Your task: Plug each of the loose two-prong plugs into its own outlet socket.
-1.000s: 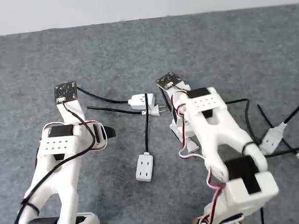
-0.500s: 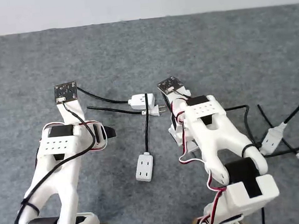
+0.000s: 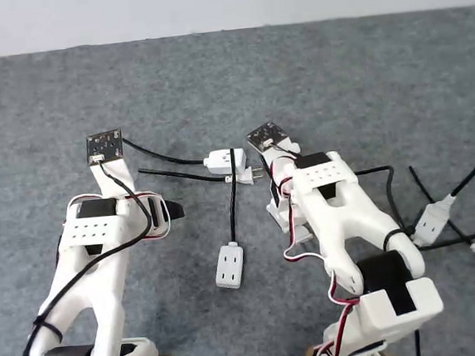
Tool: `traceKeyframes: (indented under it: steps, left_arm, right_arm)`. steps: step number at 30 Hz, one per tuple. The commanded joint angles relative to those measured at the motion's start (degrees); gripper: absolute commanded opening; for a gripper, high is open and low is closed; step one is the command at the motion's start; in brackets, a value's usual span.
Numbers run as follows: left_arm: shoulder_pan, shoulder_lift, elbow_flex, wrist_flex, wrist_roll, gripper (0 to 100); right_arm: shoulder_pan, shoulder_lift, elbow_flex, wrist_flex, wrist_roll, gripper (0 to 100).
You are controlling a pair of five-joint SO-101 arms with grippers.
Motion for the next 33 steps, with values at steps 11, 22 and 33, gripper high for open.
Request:
traceKeyframes:
  steps: [11,22,33]
  left_arm:
    - [-0.44,-0.7,-1.19,-0.88,-0.53,31]
    - [-0.44,-0.53,-1.36,-0.79,-0.35,31]
    - [1.49,-0.18,-1.54,-1.14,-6.33,7]
  right_arm:
    - [0.57,9.01,-10.73,6.37,-0.35,1.8]
    - [2.07,-2.24,-11.25,12.18,-1.23,0.8]
    - [-13.14,-42.07,0.53,16.75,-6.95,0.8]
